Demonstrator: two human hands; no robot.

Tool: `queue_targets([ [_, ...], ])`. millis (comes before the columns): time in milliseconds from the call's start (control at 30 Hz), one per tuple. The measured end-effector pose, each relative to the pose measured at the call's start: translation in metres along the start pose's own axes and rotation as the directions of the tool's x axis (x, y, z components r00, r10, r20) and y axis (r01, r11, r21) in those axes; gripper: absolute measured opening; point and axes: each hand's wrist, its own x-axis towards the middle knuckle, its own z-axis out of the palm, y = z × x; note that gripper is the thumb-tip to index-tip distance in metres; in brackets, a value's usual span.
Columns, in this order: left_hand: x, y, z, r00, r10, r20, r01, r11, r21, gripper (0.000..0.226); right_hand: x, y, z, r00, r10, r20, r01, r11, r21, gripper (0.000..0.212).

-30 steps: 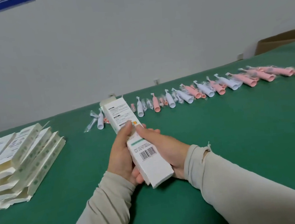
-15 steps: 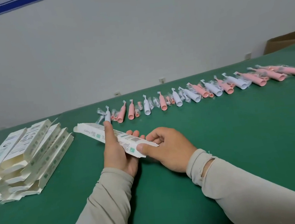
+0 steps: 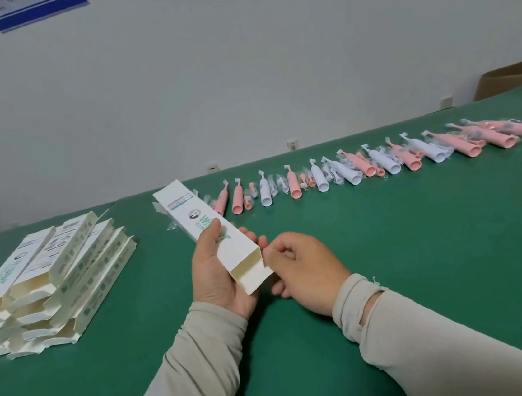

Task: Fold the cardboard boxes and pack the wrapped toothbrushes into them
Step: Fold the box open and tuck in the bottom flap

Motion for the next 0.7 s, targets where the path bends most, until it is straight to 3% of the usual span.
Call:
queue_targets([
  [67, 0.003, 0.001, -0.002, 0.996, 0.023, -0.081, -0.023, 1.0, 0.0, 0.026, 0.001, 0.005, -0.001, 0.985, -0.152, -0.086, 0.141, 0.982, -0.123, 0.01],
  [133, 0.005, 0.0, -0.001, 0.993, 0.03, -0.111, -0.029, 0.999, 0.016, 0.026, 0.001, 0.006, -0.001, 0.97, -0.234, -0.072, 0.216, 0.957, -0.194, 0.012],
  [233, 0.004, 0.0, -0.002, 0.992, -0.026, -0.125, 0.029, 0.999, 0.03, 0.034, -0.002, 0.006, 0.003, 0.968, -0.249, -0.037, 0.237, 0.949, -0.207, 0.017],
  [333, 0.002, 0.001, -0.001, 0.987, -0.09, -0.13, 0.091, 0.996, 0.009, 0.041, -0.004, 0.003, 0.004, 0.973, -0.231, 0.019, 0.23, 0.953, -0.199, 0.007],
  [433, -0.001, 0.001, 0.002, 0.985, -0.127, -0.118, 0.128, 0.992, 0.005, 0.046, -0.006, 0.002, 0.004, 0.977, -0.21, 0.043, 0.212, 0.918, -0.336, 0.045],
  [533, -0.004, -0.001, 0.006, 0.988, -0.103, -0.112, 0.107, 0.994, 0.026, 0.043, -0.006, 0.002, 0.007, 0.966, -0.253, -0.047, 0.215, 0.893, -0.395, 0.03],
  [700, -0.008, -0.005, 0.014, 0.99, -0.103, -0.096, 0.108, 0.993, 0.046, 0.035, -0.002, 0.002, 0.007, 0.958, -0.208, -0.195, 0.139, 0.937, -0.319, 0.022],
])
